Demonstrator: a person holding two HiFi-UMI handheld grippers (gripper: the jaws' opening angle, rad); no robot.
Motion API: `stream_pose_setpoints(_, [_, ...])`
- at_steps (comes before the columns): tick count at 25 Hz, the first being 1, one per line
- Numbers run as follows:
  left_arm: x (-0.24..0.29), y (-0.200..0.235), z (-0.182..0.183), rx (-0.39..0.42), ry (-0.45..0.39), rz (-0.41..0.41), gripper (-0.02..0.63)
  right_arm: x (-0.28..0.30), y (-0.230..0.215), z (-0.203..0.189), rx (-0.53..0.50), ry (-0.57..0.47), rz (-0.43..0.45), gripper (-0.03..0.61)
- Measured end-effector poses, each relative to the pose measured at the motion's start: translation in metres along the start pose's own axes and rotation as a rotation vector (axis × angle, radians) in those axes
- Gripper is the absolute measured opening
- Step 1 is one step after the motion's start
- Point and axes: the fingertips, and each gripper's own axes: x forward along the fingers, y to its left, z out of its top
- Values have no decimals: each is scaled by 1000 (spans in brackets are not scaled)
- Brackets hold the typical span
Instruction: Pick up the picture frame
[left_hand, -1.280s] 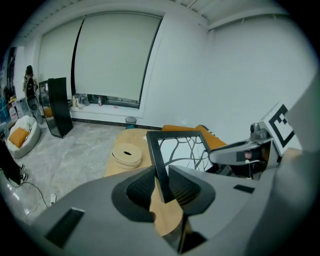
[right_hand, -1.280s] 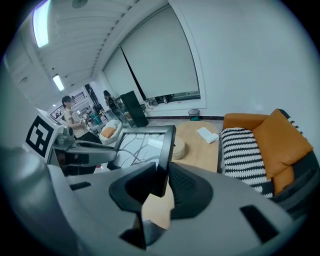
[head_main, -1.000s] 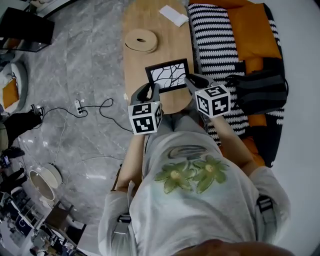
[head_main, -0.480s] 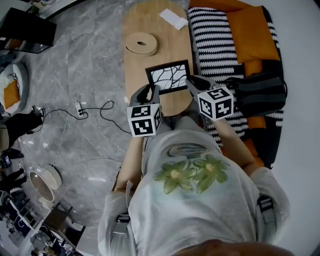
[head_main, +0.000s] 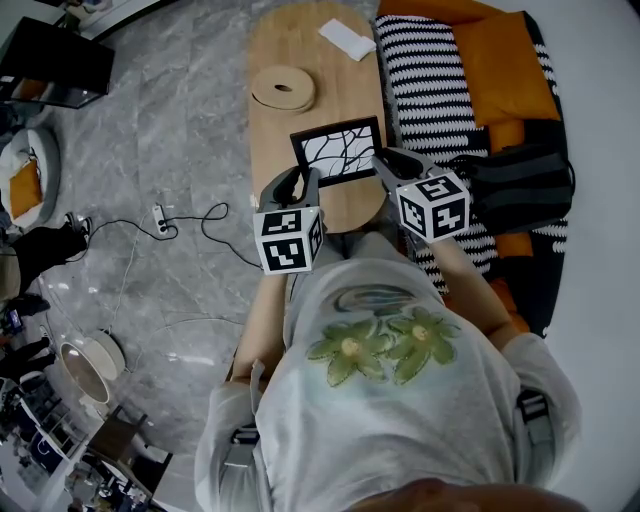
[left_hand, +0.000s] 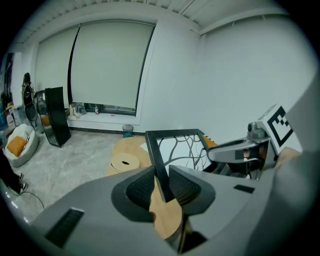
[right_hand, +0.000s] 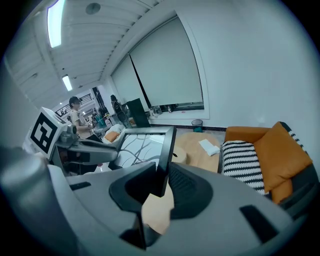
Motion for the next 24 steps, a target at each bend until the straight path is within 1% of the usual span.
stream_pose_setpoints(16, [-9,-4,0,-2,-11,4,101,-8,5,0,-3,-11,1,86])
stream_pose_setpoints(24, [-13,-4,-5,-7,-12,1,101,-9,7,-5,-9,-11,-2,86])
